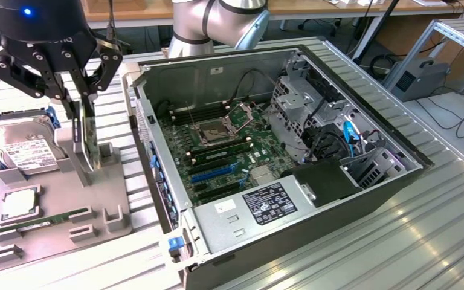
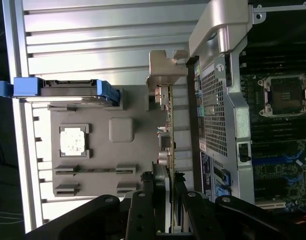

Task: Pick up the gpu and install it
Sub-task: 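Pick up the gpu and move the gpu toward the slot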

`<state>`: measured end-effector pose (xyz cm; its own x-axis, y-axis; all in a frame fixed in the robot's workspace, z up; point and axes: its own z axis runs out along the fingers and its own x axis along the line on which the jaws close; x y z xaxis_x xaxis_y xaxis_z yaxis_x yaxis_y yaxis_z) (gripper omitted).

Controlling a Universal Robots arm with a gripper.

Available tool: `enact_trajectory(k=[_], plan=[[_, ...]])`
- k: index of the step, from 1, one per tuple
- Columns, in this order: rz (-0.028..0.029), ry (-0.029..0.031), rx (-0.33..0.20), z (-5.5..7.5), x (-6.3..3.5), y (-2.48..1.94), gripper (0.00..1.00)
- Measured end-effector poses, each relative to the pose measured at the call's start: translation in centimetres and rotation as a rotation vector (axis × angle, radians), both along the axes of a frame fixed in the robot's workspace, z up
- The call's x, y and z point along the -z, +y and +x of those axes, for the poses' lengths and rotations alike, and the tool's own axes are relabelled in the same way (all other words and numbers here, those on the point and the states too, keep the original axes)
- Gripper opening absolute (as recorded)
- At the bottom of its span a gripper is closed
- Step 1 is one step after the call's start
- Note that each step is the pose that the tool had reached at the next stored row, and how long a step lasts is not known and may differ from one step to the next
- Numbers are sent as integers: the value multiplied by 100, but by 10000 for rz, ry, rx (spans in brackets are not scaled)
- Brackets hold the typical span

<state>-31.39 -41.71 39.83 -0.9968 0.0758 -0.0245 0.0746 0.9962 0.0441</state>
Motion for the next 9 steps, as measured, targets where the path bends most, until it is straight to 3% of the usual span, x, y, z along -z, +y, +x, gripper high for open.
enact_trajectory(k=[9], plan=[[0,0,0,0,-25,0,27]])
